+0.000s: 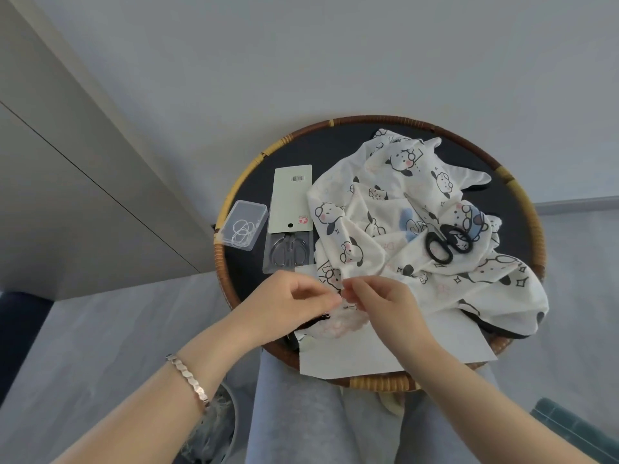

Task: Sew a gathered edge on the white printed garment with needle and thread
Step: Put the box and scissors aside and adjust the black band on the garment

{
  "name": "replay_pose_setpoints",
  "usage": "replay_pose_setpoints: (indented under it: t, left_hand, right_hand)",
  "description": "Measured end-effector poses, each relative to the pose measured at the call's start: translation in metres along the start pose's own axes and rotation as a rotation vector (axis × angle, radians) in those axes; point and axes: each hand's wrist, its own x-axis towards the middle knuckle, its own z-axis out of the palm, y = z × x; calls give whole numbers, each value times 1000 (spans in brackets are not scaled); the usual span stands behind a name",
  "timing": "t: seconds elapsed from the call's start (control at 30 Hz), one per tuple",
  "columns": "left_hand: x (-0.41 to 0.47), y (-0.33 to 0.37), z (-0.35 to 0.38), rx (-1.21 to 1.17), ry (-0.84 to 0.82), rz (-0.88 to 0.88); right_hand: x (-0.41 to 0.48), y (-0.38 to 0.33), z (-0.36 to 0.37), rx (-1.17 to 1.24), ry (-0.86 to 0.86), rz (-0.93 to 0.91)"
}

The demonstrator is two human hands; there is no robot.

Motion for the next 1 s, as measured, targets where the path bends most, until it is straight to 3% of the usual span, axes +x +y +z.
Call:
replay_pose_setpoints:
  t: [0.13, 0.23, 0.33, 0.4, 0.63, 1.0]
  left_hand:
    - [1, -3, -3, 214, -131, 13]
    - [3, -2, 0, 92, -44, 29]
    - [5, 3, 9, -159, 148, 34]
    - [9, 10, 16, -204, 260, 38]
    - [16, 28, 33, -107, 323, 82]
    - [14, 22, 51, 111, 422, 273]
  right_hand:
    - [0, 2, -4, -36, 33, -22]
    - [-1, 2, -7, -48, 53, -32]
    - [-3, 0, -9, -31, 59, -74]
    - [-5, -3, -10, 2, 37, -114]
    - [-4, -17, -18, 112, 34, -178]
    - [-1, -13, -22, 80, 63, -155]
